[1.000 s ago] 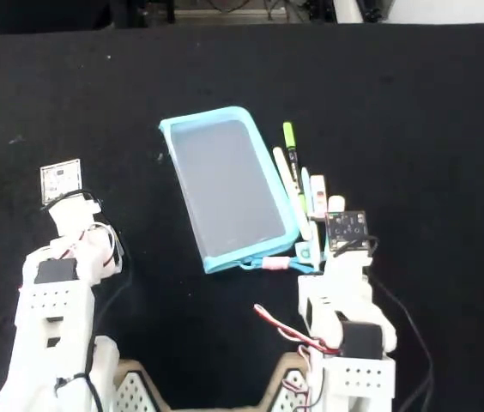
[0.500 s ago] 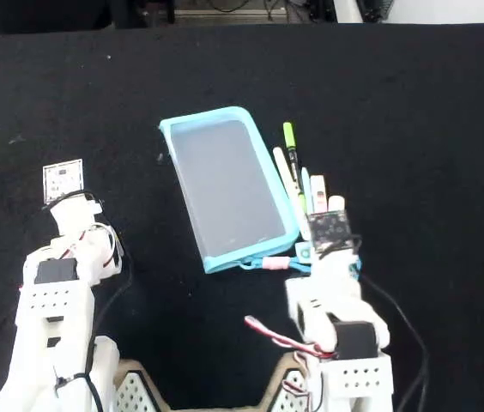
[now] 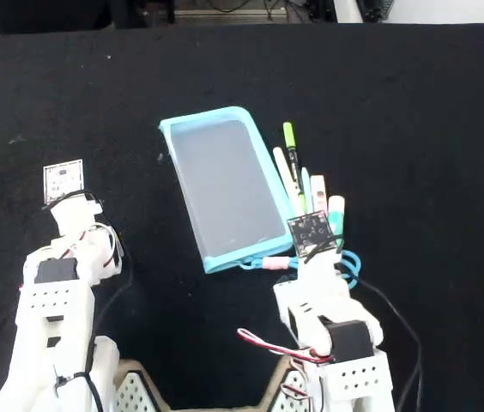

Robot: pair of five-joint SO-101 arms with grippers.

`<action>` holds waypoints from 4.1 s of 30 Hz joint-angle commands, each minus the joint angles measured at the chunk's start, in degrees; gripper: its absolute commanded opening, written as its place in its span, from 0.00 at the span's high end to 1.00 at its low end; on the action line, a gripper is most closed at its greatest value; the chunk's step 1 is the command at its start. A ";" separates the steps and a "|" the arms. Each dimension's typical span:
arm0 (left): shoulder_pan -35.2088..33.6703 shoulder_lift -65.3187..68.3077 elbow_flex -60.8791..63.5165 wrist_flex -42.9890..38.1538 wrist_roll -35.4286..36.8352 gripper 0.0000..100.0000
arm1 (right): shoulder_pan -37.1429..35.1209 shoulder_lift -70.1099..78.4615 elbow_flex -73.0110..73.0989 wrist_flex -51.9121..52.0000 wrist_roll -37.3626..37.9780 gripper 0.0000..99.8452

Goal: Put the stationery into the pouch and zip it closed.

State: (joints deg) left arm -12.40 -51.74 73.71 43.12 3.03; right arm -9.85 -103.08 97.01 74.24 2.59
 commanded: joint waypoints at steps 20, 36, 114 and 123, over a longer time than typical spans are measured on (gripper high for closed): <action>0.04 0.09 -2.95 -0.18 -0.97 0.88 | -0.62 -4.26 -0.48 -12.92 9.67 0.99; 0.13 0.00 -2.95 -0.18 -0.97 0.88 | -0.88 -3.65 -19.38 -8.97 27.52 0.88; 0.04 0.00 -2.95 -0.18 -1.05 0.88 | -15.30 53.49 -24.57 -14.68 35.96 0.84; 0.04 0.00 -2.95 -0.09 -1.05 0.88 | -15.30 53.49 -16.57 -27.60 36.48 0.84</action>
State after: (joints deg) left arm -12.40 -51.74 73.71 43.12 2.51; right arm -24.79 -48.48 81.01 48.48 38.46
